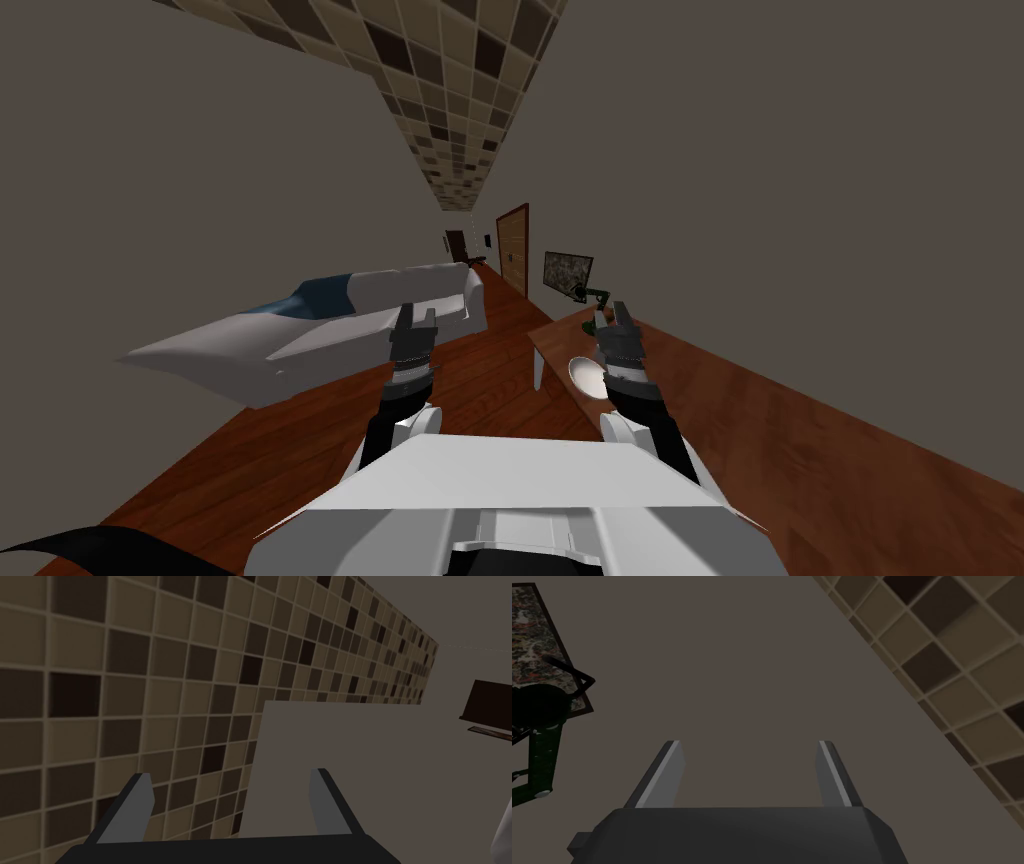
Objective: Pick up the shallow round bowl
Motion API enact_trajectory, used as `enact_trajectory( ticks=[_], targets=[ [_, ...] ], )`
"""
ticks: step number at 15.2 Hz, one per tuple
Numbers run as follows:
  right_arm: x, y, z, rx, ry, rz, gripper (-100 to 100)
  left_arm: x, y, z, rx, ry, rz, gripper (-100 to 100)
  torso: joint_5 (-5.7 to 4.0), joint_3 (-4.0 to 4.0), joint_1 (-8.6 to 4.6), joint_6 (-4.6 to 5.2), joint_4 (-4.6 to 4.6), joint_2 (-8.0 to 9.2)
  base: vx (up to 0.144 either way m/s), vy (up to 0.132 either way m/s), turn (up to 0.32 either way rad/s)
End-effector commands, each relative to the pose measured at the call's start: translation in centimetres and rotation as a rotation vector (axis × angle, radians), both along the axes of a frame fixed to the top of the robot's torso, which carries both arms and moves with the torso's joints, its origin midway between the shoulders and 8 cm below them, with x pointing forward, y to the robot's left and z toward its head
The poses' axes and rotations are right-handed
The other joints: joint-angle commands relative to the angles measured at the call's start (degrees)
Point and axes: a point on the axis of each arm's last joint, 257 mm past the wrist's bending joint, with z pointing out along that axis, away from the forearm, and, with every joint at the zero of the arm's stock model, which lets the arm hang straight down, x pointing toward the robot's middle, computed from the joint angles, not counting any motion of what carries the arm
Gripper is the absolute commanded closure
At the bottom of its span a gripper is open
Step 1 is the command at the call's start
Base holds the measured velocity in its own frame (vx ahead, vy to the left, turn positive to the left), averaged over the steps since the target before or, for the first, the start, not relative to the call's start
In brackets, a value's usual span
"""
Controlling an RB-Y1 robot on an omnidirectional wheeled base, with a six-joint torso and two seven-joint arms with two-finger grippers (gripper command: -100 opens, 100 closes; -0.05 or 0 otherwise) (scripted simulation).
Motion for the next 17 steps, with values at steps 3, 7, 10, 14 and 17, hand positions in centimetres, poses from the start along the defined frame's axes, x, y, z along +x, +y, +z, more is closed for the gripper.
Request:
enact_trajectory(
  ticks=[3,7,10,14,17],
  targets=[
    [0.4,1.1,-0.9,-0.073,0.035,0.036,-100,0.0,0.0,0.0,0.0,0.0,0.0,0,0.03,0.03,0.15,-0.01,0.01,0.06,-0.016,0.048,0.031],
    [0.8,2.4,-2.2,-0.149,0.081,0.069,-100,0.0,0.0,0.0,0.0,0.0,0.0,0,0.05,0.04,0.23,-0.01,0.01,0.07,-0.014,0.057,0.046],
    [1.2,3.8,-4.1,-0.233,0.14,0.103,-100,0.0,0.0,0.0,0.0,0.0,0.0,0,0.04,0.02,0.16,-0.01,0.01,0.04,-0.005,0.036,0.055],
    [1.6,5.2,-6.7,-0.335,0.211,0.139,-100,0.0,0.0,0.0,0.0,0.0,0.0,0,0.03,0.01,0.11,-0.01,0.0,0.02,-0.001,0.03,0.067],
    [1.7,6.0,-8.2,-0.396,0.251,0.158,-100,0.0,0.0,0.0,0.0,0.0,0.0,0,0.02,-0.01,0.08,-0.02,-0.01,-0.01,0.005,0.019,0.08]
  ],
)
